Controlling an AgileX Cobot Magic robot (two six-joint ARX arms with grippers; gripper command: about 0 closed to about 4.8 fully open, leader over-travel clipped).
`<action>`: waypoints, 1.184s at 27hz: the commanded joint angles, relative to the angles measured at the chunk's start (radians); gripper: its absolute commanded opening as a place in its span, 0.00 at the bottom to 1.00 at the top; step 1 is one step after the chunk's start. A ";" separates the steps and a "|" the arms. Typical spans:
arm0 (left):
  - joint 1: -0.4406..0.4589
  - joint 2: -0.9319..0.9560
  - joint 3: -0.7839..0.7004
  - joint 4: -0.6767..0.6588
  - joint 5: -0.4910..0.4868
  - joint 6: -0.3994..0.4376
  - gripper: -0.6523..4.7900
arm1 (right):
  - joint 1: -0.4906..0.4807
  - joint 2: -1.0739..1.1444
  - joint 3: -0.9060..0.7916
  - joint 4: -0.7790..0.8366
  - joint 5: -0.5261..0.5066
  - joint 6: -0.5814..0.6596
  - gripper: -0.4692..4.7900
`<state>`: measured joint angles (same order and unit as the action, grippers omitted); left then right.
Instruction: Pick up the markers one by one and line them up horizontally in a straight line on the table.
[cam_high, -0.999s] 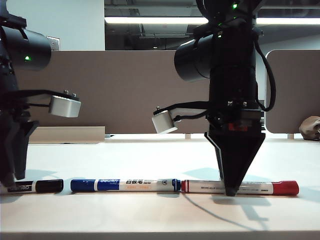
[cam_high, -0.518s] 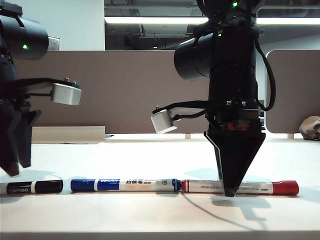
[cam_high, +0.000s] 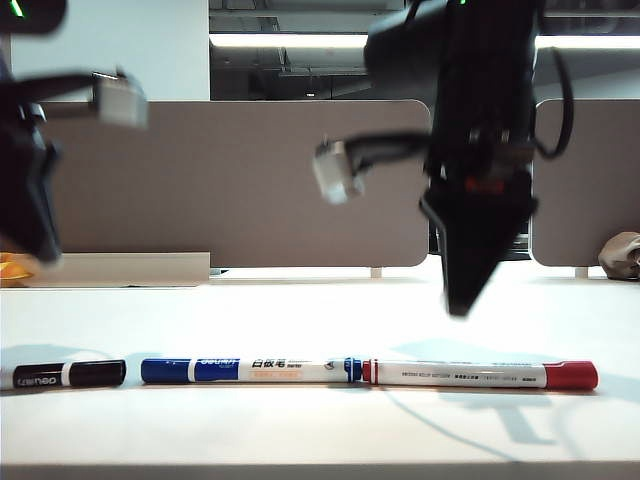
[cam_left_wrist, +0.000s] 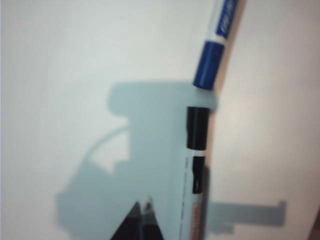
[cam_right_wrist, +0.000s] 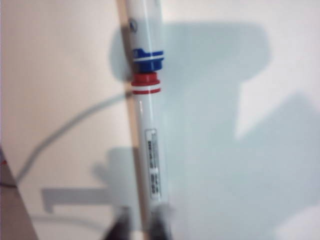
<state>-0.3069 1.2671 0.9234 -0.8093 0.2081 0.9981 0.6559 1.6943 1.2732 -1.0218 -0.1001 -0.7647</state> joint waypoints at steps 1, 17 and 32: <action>0.000 -0.109 0.002 -0.003 -0.063 -0.085 0.11 | 0.001 -0.072 0.002 -0.002 -0.003 0.008 0.08; 0.000 -0.699 0.002 0.116 -0.052 -0.544 0.11 | 0.001 -0.539 0.000 0.237 -0.140 0.330 0.08; 0.000 -1.076 -0.062 0.131 -0.050 -0.727 0.11 | 0.001 -0.986 -0.406 0.789 -0.143 0.557 0.08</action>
<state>-0.3069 0.2016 0.8806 -0.6922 0.1562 0.2852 0.6575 0.7307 0.8993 -0.3241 -0.2539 -0.2508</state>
